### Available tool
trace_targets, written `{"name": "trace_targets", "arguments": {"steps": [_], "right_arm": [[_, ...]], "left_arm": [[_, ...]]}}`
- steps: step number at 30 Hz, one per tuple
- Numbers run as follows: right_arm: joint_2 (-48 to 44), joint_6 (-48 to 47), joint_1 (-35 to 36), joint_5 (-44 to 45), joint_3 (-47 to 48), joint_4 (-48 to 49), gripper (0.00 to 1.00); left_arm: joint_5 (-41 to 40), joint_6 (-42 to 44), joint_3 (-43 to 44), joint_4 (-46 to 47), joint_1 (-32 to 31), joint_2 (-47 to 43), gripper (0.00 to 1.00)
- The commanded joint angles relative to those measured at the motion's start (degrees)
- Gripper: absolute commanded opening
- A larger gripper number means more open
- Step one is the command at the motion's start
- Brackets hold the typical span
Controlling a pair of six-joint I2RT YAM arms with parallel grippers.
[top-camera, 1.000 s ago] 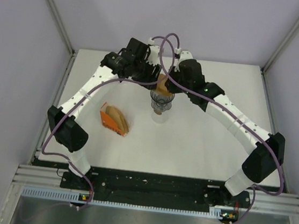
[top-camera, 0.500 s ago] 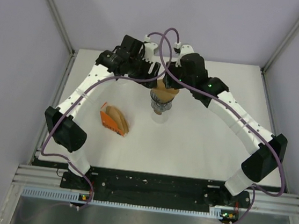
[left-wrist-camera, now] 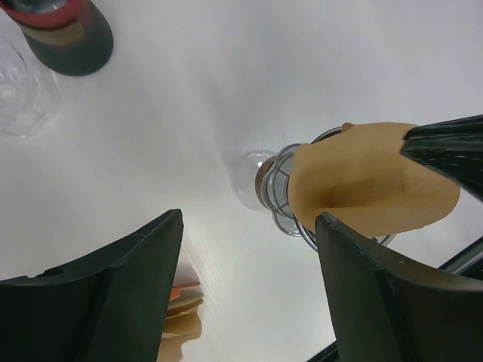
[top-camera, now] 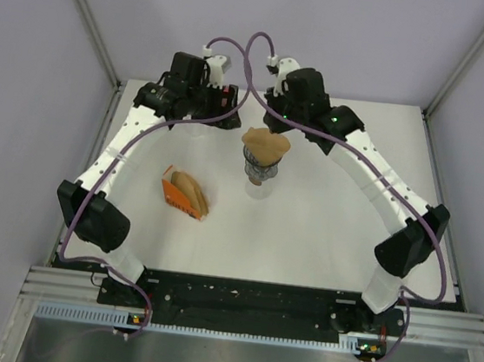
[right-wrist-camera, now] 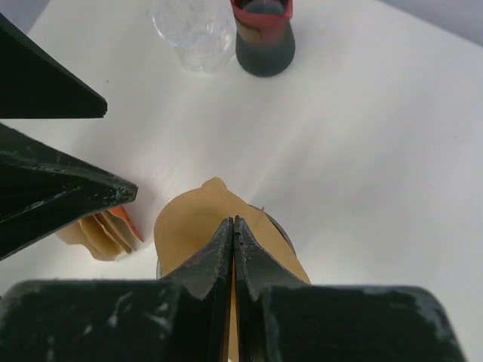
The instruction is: Place the coffee filter in the dripper
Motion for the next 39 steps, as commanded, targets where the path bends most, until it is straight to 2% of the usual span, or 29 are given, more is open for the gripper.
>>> {"name": "trace_targets", "arguments": {"steps": [1,9,32,37,39], "right_arm": [[6.1,-0.8,-0.4,-4.5,3.8,-9.6,0.00],[7.8,-1.2,0.0,-9.4,3.8,-11.3,0.00],[16.8,-0.9,2.2,-6.6,2.7,-12.3,0.00],[16.8,-0.9,2.1,-6.1,3.2,-12.5,0.00],[16.4,-1.2,2.4,-6.0,4.4,-12.8,0.00]], "left_arm": [[-1.0,-8.4,-6.1,6.5,-0.2,-3.1,0.76],[2.1,-12.3,-10.5,9.8,-0.2,-3.7,0.75],[8.0,-15.5,-12.9,11.3,-1.3,-0.6,0.64],[8.2,-14.9,-13.3,11.4,-2.1,0.3,0.57],[8.1,-14.8,-13.5,11.4,-2.4,0.8,0.49]]}}
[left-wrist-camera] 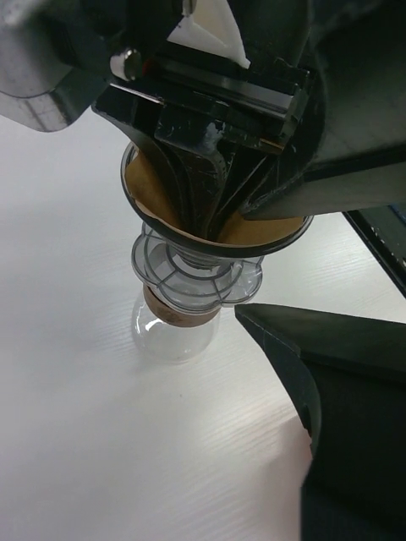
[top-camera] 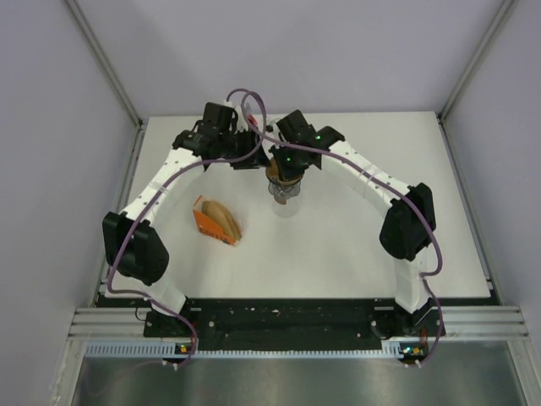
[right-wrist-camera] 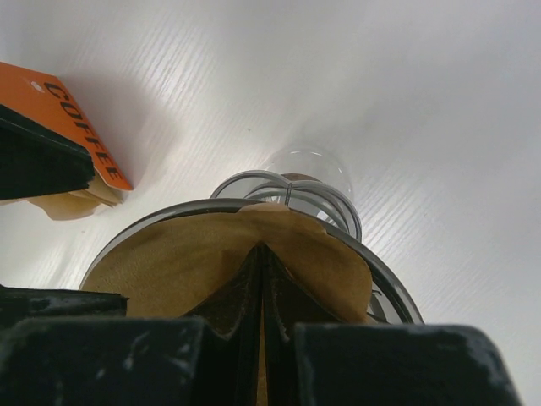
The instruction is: Place the coffee filter in the dripper
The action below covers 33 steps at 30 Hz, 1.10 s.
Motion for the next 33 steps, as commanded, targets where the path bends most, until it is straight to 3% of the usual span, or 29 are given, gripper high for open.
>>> {"name": "trace_targets", "arguments": {"steps": [1,4,7,15,26,33], "right_arm": [[0.8,-1.0,1.2,0.9,3.7,-0.9,0.00],[-0.7,-1.3,1.5,0.7,5.7,-0.8,0.00],[-2.1,-1.7,1.5,1.5,7.1,-0.8,0.00],[-4.3,-2.3,1.5,2.4,7.8,-0.8,0.00],[-10.0,-3.6,1.5,0.4,8.6,-0.4,0.00],[-12.2,-4.6,1.5,-0.4,8.3,-0.4,0.00]], "left_arm": [[1.6,1.6,-0.3,3.5,-1.4,1.1,0.45],[1.0,1.8,0.1,3.5,-1.5,1.2,0.34],[0.3,2.1,0.1,3.5,-1.5,0.8,0.29],[-1.0,3.2,-0.1,3.4,-1.6,-0.2,0.27],[-1.0,4.7,1.8,2.5,-1.6,-0.4,0.36],[-0.9,6.4,3.9,1.3,-1.6,-0.8,0.48]]}}
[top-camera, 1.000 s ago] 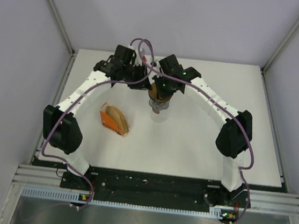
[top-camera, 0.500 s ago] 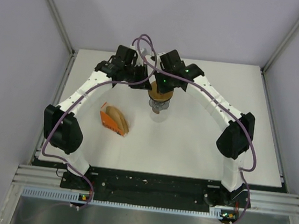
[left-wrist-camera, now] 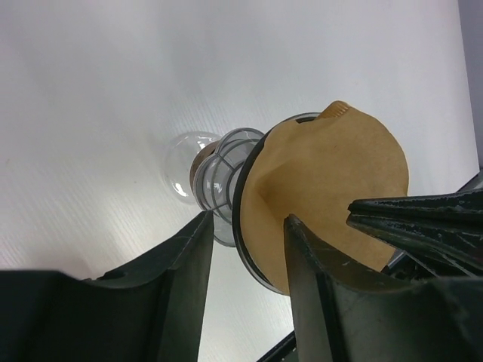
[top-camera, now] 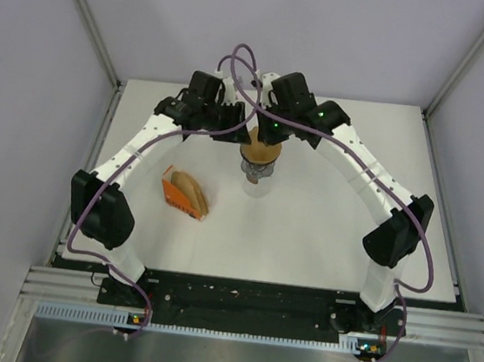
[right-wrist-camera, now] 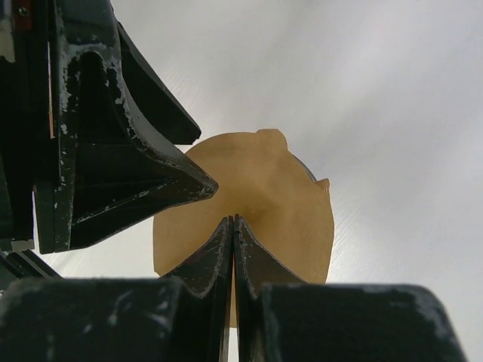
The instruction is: Place the coffee filter in the dripper
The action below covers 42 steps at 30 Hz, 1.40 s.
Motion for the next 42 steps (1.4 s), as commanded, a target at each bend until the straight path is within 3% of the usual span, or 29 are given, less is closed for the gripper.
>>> {"name": "trace_targets", "arguments": {"steps": [1,7,15,22,28,36,42], "right_arm": [[-5.3,-2.6,1.1,-1.7,2.8,1.6,0.00],[-11.2,-8.8,3.1,-0.2,-3.0,5.8,0.00],[-17.0,-23.1,16.2,7.5,-13.9,15.5,0.00],[-10.9,-32.1,23.8,15.3,-19.2,21.1,0.00],[-2.3,-35.9,25.3,28.4,-20.1,26.1,0.00],[5.4,-38.7,25.3,35.0,-23.2,30.4,0.00],[12.3,-39.6,23.8,39.5,-21.8,32.7,0.00]], "left_arm": [[-0.2,2.1,3.7,-0.4,0.2,-2.3,0.49],[-1.0,5.6,6.6,-2.3,0.8,-3.5,0.62],[1.2,8.1,9.2,-4.6,8.8,-5.7,0.73],[1.2,11.1,8.0,-7.4,19.5,-7.7,0.75],[3.2,11.2,3.0,-5.8,28.5,-9.6,0.75],[3.5,11.8,-0.7,-4.1,34.3,-10.1,0.76],[5.3,11.5,-2.5,-3.2,35.1,-10.5,0.76]]}}
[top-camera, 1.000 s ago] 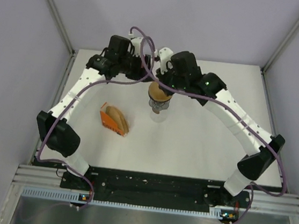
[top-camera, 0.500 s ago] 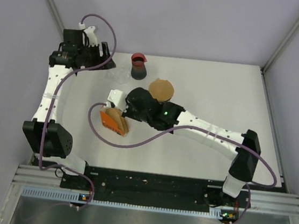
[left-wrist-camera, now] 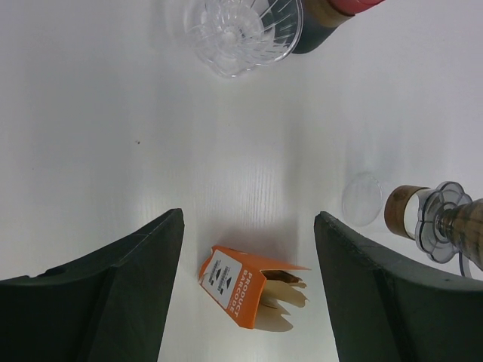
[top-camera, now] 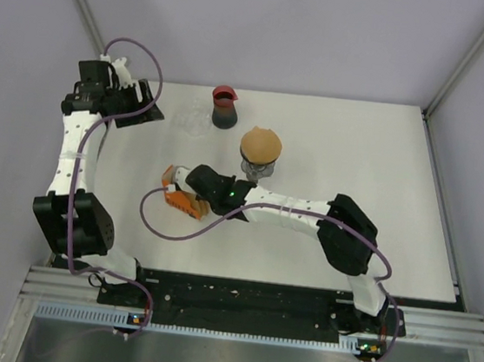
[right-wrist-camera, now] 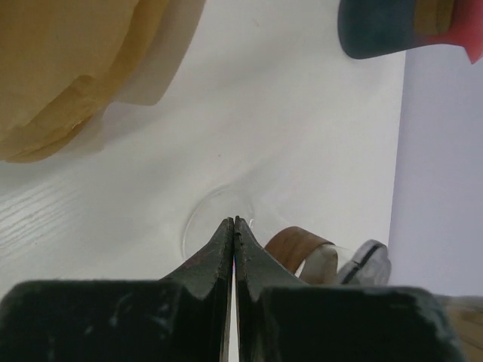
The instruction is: Place the coffee filter in the dripper
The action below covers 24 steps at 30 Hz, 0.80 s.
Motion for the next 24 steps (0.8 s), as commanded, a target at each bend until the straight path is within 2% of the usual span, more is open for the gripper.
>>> {"name": "trace_targets", "arguments": {"steps": [1,10,24], "right_arm": [[4.1,-0.8,-1.4,4.2,1.9,3.9,0.00],[7.6,0.8,-5.5,2.5,0.8,6.0,0.00],[5.0,1.6,-9.4,5.4,-8.6,10.5,0.00]], "left_arm": [[2.6,0.6,-0.8,3.0,0.4,-3.2,0.76],[2.8,1.0,-1.6,3.1,0.6,-4.0,0.76],[4.2,0.2,-1.2,3.5,0.6,-2.8,0.76]]}}
